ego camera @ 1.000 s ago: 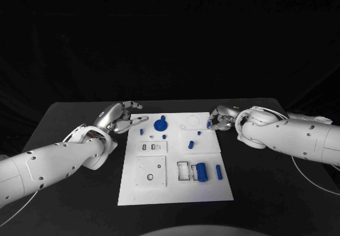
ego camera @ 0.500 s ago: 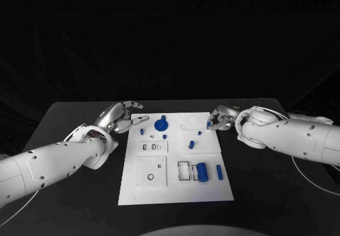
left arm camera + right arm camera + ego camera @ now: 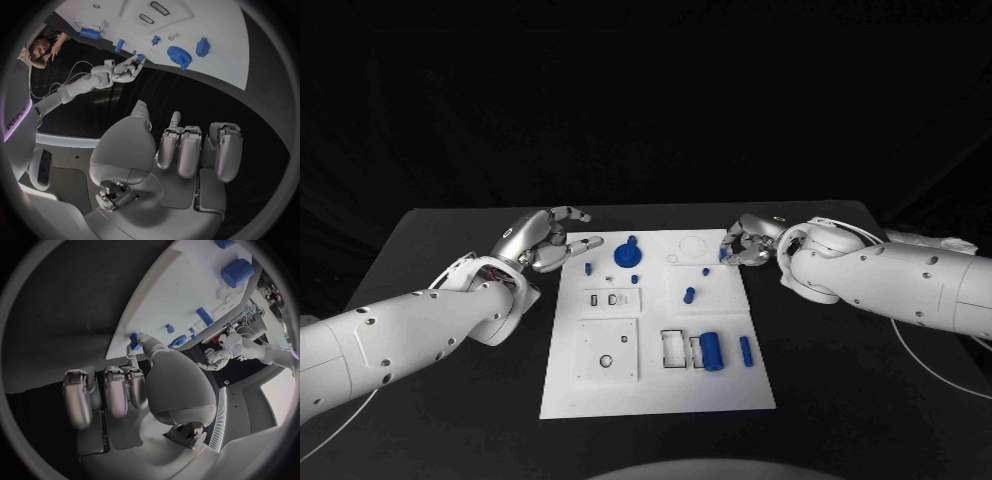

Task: Assemble the parts on the task board

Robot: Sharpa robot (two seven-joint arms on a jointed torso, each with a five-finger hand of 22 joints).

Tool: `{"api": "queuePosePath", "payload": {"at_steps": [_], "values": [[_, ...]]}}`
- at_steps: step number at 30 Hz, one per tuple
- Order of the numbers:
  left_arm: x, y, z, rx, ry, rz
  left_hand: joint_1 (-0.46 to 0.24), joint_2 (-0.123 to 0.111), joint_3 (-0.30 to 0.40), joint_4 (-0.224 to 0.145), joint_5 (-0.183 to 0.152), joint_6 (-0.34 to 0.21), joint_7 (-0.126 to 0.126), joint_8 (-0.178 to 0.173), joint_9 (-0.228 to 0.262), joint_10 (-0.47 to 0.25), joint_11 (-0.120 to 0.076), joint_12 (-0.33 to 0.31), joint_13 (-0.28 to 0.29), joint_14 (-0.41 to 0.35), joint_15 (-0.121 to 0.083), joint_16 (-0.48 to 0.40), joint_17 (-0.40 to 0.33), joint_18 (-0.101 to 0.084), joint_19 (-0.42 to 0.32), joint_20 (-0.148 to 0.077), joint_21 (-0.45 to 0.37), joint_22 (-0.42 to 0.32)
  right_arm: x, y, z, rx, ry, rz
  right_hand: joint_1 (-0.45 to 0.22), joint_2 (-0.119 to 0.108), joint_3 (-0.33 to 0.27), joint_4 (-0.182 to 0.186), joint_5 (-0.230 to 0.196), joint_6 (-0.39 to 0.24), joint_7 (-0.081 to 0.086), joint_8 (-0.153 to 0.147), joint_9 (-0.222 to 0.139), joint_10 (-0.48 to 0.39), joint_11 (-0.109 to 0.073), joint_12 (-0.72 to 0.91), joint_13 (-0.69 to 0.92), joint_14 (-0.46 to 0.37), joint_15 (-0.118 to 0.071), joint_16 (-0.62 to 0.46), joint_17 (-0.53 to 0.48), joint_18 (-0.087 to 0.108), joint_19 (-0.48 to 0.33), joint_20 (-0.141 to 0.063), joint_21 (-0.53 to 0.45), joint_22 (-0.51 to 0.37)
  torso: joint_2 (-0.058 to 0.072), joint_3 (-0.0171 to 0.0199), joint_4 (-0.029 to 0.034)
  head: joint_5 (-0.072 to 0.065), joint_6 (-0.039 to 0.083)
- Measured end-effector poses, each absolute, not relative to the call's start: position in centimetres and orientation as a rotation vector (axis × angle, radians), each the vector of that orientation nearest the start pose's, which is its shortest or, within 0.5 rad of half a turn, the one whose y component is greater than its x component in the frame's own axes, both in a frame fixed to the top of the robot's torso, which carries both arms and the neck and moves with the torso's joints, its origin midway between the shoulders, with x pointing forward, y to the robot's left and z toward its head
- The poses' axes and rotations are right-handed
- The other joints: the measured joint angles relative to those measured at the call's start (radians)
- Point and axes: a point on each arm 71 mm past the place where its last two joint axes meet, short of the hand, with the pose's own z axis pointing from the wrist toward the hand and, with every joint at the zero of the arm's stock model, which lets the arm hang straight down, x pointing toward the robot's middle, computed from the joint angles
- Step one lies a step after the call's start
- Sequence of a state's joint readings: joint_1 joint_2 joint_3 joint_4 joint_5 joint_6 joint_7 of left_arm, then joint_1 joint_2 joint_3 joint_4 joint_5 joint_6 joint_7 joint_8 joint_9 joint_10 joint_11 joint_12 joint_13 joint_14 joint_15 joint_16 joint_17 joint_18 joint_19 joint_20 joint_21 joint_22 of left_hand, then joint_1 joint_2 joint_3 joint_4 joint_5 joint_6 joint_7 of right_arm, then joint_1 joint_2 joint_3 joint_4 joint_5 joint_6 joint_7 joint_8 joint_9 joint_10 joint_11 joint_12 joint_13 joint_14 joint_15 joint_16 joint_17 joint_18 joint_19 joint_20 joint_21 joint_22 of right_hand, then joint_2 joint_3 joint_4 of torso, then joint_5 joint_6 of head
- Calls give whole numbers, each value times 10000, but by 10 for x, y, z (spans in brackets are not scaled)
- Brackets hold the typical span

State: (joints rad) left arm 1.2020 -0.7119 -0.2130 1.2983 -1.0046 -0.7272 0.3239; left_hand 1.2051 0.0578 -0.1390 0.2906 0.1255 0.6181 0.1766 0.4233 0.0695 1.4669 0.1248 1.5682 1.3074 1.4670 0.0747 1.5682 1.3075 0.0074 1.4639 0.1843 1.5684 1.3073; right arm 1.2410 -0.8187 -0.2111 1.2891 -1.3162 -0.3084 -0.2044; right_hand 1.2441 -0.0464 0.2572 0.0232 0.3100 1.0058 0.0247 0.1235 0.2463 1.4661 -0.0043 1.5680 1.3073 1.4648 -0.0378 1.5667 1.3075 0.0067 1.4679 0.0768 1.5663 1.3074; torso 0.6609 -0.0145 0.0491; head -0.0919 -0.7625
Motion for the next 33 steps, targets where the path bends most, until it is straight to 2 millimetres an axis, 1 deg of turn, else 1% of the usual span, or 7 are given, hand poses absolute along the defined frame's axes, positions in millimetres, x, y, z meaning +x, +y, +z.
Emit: {"api": "queuePosePath", "payload": {"at_steps": [7,8,10,14,20,23,33], "values": [[500,205,-223,-817,13684,-8892,0,0,0,0,0,0,0,0,0,0,0,0,0,0,0,0,0,0,0,0,0,0,509,-271,-238,768,18165,3809,0,-1,26,-27,57,151,58,-12,-15,0,0,0,0,1,-1,0,0,0,-37,-36,0,0,-4,0,-4,17,2],[500,205,-223,-818,13684,-8889,0,0,0,0,0,0,0,0,0,0,0,0,0,0,0,0,0,0,0,0,0,0,509,-270,-237,789,18119,3883,0,-2,26,-27,57,187,88,-20,-16,0,0,0,0,22,-22,0,0,0,-36,-36,0,0,-4,0,-4,22,3],[500,206,-223,-821,13685,-8879,0,0,0,0,0,0,0,0,0,0,0,0,0,0,0,0,0,0,0,0,0,0,508,-266,-236,825,18015,4056,0,-2,26,-28,57,241,142,-6,-16,0,0,0,2,37,-37,0,-1,-1,-36,-36,0,-1,-4,0,-6,33,10],[500,206,-223,-826,13684,-8858,0,0,0,0,0,0,0,0,0,0,0,0,0,0,0,0,-1,0,0,0,0,0,507,-255,-227,825,17713,4526,1,-4,25,-28,96,333,156,35,-16,0,1,0,8,37,-37,0,-1,0,-37,-36,0,-1,-4,-1,-7,42,11],[501,207,-223,-826,13683,-8843,0,0,0,0,0,0,0,0,0,0,0,0,0,0,0,0,-1,-1,0,0,0,0,506,-229,-209,617,17281,5307,1,-4,44,-47,97,338,153,35,-15,0,1,0,8,37,-36,0,-1,0,-37,-35,0,7,-4,-6,3,30,-23],[501,207,-223,-825,13682,-8841,0,0,0,0,0,0,0,0,0,0,0,0,0,0,0,0,-1,0,0,0,0,0,504,-215,-204,470,17190,5694,0,-5,52,-55,96,395,209,34,-14,0,1,0,7,36,-36,0,-1,0,-37,-35,0,7,0,-6,10,29,-29],[501,207,-223,-821,13681,-8829,0,0,0,0,0,0,0,0,0,0,0,0,-1,0,0,0,-2,0,0,0,0,0,492,-172,-197,14,17345,6764,0,-5,51,-55,95,410,226,16,-10,0,1,0,6,36,-36,0,-2,-1,-37,-35,0,6,1,-12,11,89,-110]]}}
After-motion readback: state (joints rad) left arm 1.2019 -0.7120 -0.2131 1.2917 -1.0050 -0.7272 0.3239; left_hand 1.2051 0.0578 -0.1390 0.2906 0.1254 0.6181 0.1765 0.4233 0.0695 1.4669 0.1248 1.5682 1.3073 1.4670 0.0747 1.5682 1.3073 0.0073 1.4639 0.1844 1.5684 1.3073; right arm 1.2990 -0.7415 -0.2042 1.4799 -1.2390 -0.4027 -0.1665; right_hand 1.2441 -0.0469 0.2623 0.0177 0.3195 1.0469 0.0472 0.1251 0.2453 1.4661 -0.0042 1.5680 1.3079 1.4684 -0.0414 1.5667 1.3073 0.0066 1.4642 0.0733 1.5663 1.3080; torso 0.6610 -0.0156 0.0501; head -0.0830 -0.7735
